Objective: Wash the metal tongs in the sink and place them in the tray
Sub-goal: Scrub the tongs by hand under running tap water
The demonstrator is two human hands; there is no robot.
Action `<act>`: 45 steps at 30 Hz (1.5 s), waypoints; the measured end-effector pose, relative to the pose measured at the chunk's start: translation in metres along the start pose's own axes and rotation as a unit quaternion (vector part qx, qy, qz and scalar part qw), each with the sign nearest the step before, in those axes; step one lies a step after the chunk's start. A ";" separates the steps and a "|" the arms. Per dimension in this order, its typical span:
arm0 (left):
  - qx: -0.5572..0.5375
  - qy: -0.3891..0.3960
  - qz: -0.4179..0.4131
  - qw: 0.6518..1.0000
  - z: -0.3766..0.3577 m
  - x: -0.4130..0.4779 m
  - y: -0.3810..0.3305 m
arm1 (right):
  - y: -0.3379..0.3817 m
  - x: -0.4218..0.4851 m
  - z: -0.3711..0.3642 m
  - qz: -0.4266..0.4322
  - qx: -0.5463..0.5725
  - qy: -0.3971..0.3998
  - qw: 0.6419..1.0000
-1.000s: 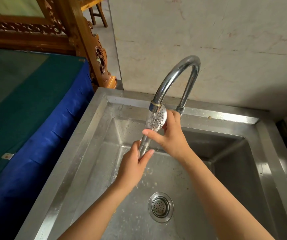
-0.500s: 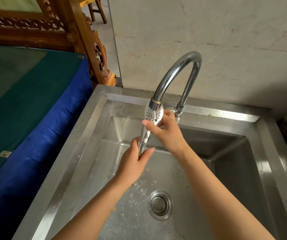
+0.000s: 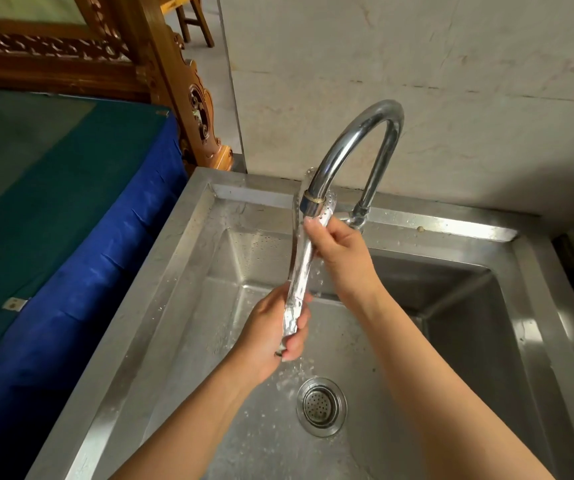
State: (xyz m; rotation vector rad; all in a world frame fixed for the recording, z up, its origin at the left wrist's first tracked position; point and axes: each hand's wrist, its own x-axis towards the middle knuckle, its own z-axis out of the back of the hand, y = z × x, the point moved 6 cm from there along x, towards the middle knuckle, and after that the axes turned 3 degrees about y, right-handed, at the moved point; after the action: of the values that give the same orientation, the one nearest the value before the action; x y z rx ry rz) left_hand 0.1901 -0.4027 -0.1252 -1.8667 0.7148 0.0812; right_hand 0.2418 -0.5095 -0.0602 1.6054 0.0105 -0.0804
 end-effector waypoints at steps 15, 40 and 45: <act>-0.114 0.076 0.021 0.990 -0.010 0.003 -0.010 | -0.002 0.000 0.012 -0.057 -0.043 0.005 0.997; -0.118 0.094 -0.011 0.989 -0.007 0.019 -0.022 | -0.017 0.013 -0.009 -0.103 0.185 0.060 0.975; -0.131 0.057 -0.038 0.989 -0.001 0.028 -0.028 | -0.011 0.025 -0.010 -0.067 0.224 0.079 0.969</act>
State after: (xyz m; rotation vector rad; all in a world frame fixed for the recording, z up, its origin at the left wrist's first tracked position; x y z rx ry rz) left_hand 0.2270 -0.4093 -0.1119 -2.1615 0.7373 0.0196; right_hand 0.2664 -0.4998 -0.0727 2.0596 0.2407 -0.0614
